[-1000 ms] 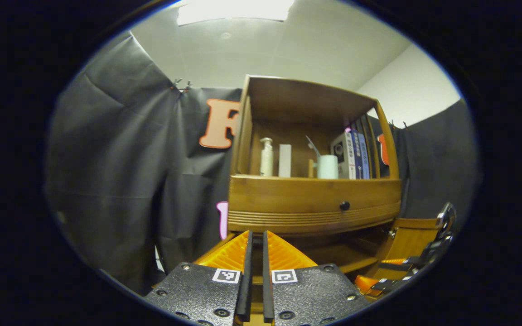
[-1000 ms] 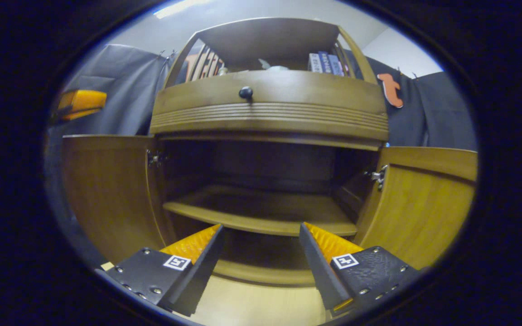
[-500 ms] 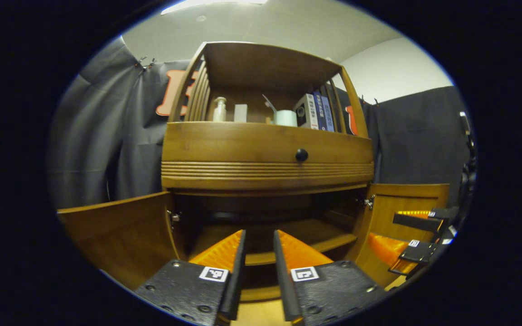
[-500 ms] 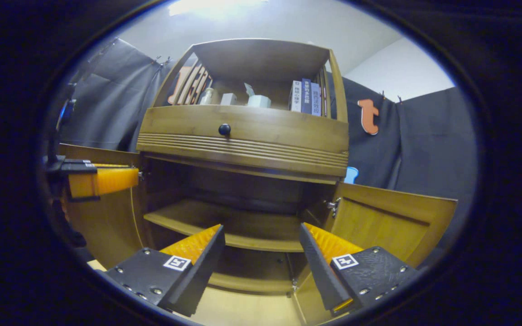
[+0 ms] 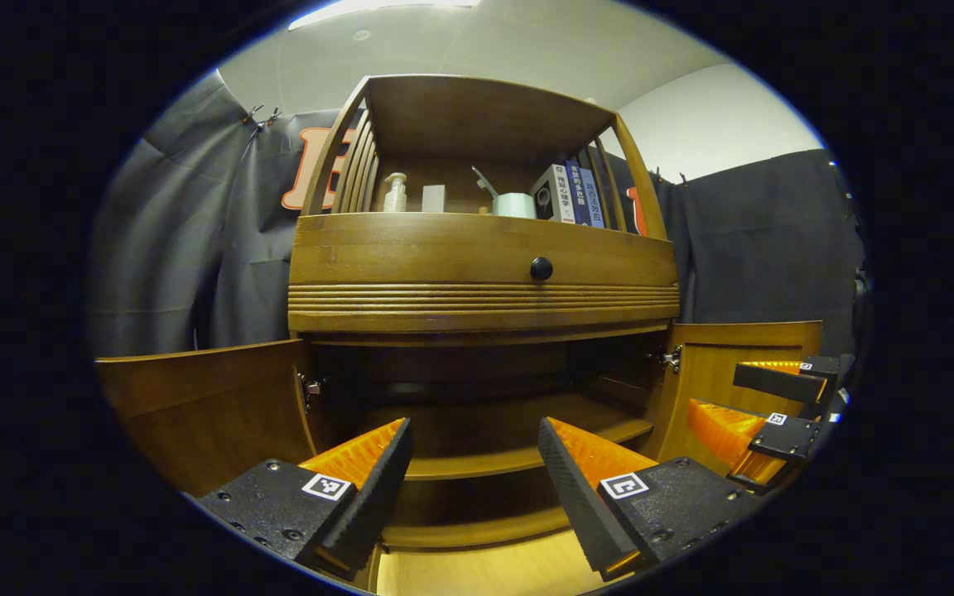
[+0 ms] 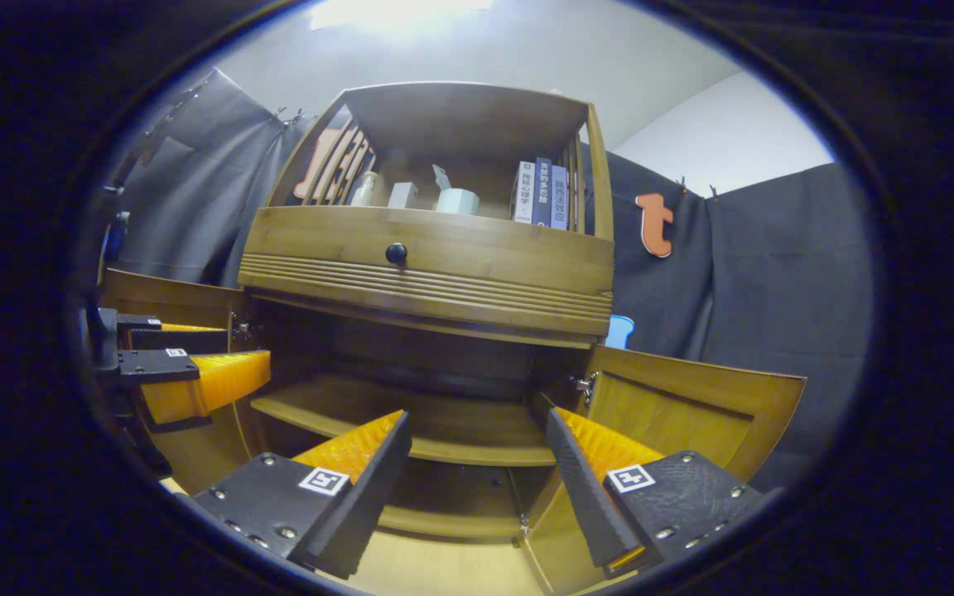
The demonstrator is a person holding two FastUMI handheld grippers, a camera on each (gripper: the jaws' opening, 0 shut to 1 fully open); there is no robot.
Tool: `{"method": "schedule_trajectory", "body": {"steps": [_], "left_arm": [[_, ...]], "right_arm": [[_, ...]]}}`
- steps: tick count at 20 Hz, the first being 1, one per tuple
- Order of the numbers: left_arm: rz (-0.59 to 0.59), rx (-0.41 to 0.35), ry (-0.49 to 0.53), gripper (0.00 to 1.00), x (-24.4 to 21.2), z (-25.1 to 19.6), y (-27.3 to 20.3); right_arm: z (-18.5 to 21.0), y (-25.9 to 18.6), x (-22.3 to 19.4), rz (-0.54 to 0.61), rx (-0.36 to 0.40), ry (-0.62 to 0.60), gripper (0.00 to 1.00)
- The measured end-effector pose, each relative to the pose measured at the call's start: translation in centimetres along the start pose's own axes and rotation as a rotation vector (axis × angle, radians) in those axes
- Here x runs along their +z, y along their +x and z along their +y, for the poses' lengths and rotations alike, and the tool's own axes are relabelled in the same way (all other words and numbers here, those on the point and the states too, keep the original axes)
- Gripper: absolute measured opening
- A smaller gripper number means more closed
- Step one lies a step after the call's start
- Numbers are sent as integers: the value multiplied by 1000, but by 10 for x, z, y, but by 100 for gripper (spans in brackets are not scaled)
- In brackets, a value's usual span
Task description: Open the right door of the double-door shoe cabinet with the right hand, and open the left door with the left hand.
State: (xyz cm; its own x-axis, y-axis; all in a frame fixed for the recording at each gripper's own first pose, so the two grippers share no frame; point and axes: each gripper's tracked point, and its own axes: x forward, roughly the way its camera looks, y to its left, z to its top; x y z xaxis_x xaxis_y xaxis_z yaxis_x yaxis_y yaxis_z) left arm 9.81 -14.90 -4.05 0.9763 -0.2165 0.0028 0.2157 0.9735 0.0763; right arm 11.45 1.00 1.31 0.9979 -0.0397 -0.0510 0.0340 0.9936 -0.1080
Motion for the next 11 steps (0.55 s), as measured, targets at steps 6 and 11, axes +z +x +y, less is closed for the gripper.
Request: {"method": "schedule_trajectory", "body": {"steps": [6, 11], "left_arm": [[29, -22, -86, 94, -13, 11, -4], [21, -66, -83, 94, -11, 10, -2]], "right_arm": [[-4, -6, 2, 9, -44, 8, 98], [-9, -23, 3, 12, -93, -2, 98]]}}
